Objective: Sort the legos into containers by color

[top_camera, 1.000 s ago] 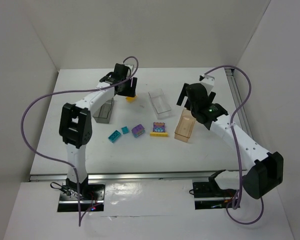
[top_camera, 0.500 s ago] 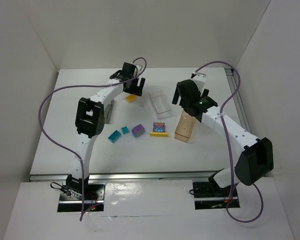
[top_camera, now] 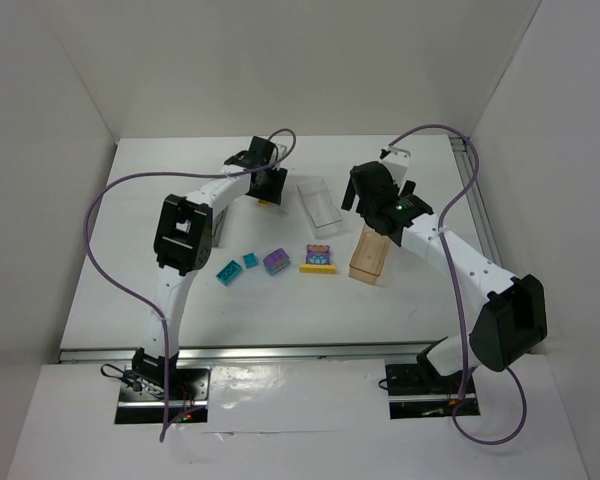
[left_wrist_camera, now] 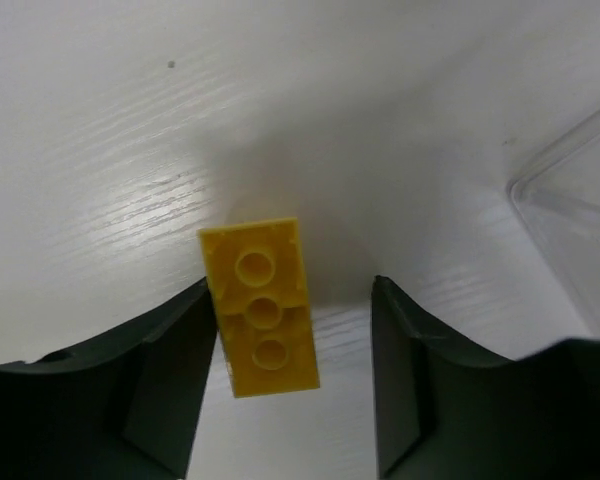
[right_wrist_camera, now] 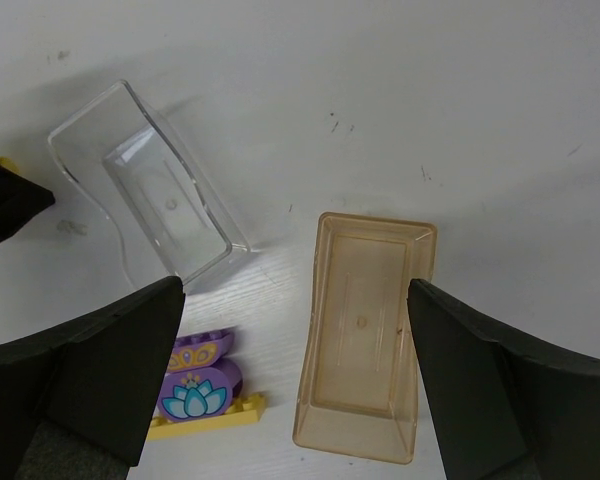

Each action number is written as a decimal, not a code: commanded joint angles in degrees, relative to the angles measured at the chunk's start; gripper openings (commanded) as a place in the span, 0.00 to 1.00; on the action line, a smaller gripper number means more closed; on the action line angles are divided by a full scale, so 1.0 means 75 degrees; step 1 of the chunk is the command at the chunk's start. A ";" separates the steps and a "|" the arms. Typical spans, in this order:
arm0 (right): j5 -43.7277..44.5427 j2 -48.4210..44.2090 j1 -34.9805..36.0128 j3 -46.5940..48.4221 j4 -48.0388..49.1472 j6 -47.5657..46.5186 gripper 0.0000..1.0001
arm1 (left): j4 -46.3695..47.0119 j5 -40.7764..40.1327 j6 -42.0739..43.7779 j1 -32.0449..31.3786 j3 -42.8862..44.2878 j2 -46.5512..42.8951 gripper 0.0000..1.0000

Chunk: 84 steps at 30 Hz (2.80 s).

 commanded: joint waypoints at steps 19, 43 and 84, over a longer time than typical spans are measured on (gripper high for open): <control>0.0509 -0.0435 0.0087 -0.0502 -0.0468 0.0042 1.00 | 0.0214 0.1098 -0.0548 -0.0051 -0.1763 -0.2887 0.08; 0.0802 -0.2089 -0.0851 -0.0679 -0.0913 -0.0544 1.00 | 0.0758 0.0741 -0.3959 -0.1574 -0.0420 -0.1484 0.25; -0.0558 -0.2229 -0.1073 -0.1335 -0.0468 -0.0614 1.00 | 0.0359 -0.1450 -0.3232 -0.0531 -0.7929 -0.6430 0.88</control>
